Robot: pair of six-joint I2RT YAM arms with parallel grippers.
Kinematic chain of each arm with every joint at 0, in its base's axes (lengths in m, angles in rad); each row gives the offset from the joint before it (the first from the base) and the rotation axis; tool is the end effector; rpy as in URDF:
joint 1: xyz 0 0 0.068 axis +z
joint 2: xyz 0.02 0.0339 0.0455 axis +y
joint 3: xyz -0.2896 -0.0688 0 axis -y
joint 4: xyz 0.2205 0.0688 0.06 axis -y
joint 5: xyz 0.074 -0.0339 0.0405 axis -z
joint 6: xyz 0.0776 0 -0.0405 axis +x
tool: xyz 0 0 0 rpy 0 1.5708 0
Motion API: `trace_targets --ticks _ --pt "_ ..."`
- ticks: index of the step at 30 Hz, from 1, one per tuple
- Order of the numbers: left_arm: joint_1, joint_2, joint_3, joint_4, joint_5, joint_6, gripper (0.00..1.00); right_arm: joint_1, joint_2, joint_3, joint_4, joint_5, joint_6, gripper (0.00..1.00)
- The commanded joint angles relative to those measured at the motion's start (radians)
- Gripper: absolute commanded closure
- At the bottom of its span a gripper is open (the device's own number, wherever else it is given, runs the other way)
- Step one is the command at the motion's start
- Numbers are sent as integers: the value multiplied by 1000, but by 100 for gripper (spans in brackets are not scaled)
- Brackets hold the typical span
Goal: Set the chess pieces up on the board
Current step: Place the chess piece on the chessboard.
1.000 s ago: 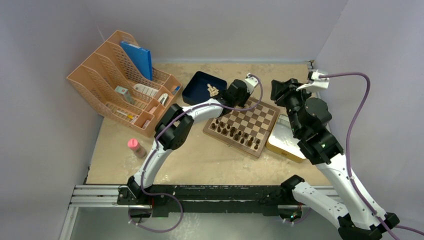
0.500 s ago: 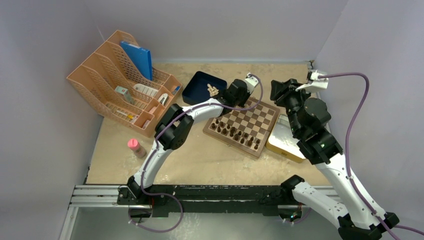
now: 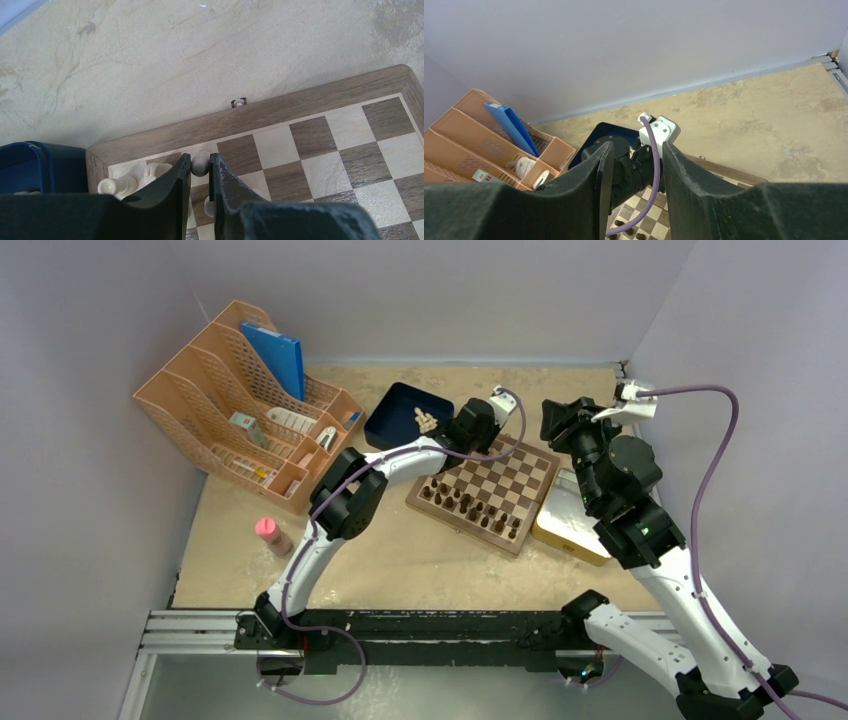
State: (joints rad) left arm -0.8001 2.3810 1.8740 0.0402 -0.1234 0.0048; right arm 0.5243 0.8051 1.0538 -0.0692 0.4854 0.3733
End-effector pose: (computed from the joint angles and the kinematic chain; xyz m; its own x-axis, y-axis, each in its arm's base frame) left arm 0.4155 -0.4141 0.1906 -0.3105 0.3266 -0.8927 0.6369 0.7686 0.0597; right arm 0.1554 0.0480 0.4602 0.1274 0.4463 -0.8858 -0.0986 0.8943 0.4364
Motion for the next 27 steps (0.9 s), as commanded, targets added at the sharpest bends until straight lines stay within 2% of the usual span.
trace_targets --ticks 1,14,20,27 --pt "-7 -23 35 -5 -5 9 91 -2 3 0 49 21 -16 56" --pt "-20 -28 55 -28 -32 16 91 -2 1 -6 49 15 -16 56" --pt "-22 -29 58 -35 -41 18 84 -2 4 -5 50 7 -16 56" --pt "-22 -26 63 -35 -51 26 82 -3 -1 -11 52 1 -13 56"
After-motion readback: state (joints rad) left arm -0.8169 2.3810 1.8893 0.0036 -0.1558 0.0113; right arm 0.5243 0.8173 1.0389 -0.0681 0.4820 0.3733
